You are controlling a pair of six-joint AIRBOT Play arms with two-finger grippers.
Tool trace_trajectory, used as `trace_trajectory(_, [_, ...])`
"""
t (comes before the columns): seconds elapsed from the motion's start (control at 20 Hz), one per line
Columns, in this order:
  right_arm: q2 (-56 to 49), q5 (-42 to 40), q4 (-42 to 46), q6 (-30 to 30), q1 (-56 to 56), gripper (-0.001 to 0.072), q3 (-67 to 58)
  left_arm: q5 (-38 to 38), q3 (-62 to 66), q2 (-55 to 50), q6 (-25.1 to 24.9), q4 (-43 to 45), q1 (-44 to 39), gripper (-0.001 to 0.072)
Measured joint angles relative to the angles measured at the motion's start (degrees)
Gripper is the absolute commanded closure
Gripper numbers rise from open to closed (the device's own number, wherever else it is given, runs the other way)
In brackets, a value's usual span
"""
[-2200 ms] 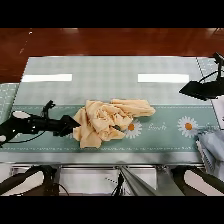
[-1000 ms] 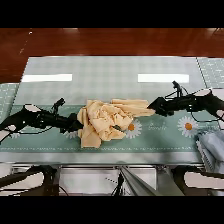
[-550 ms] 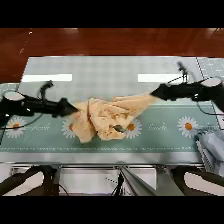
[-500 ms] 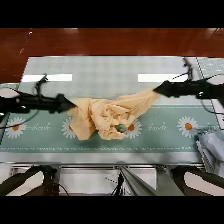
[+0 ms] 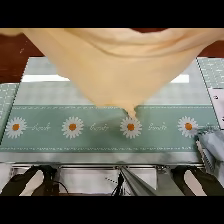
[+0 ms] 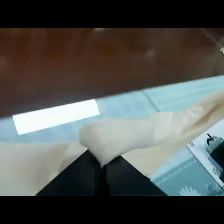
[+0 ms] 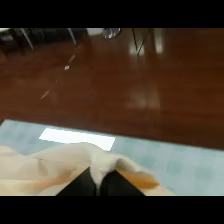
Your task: Fold the shirts.
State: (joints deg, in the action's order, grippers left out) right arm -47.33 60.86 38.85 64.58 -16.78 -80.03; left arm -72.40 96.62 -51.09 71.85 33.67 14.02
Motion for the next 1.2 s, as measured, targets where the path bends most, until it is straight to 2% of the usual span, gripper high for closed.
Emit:
trace_trajectory(0.25, [4.79,-0.31,6.1,5.62,-0.28,0.0668,-13.05,-0.2,18.18,1.66,1.75,0.24,0.22,0.0687])
trace_trajectory(0.45, [5.81,-1.09,10.86,9.22,-0.28,0.0669,-23.58,-2.67,22.64,5.35,4.83,5.29,0.22,0.0687])
trace_trajectory(0.7, [5.66,-0.09,19.85,14.14,-0.28,0.0669,-30.93,-12.24,23.52,8.96,11.15,14.67,0.24,0.0687])
trace_trajectory(0.95, [-1.16,13.33,23.15,16.09,-0.28,0.0669,-32.5,-23.76,13.84,9.68,15.04,18.47,0.24,0.0687])
trace_trajectory(1.05, [-6.6,19.52,24.3,16.74,0.02,0.0669,-32.7,-25.03,6.1,9.81,15.17,19.71,0.24,0.0687])
trace_trajectory(1.2, [-16.87,25.09,28.33,17.38,3.41,0.0669,-32.83,-21.7,-7.61,9.22,14.12,21.18,0.24,0.0687])
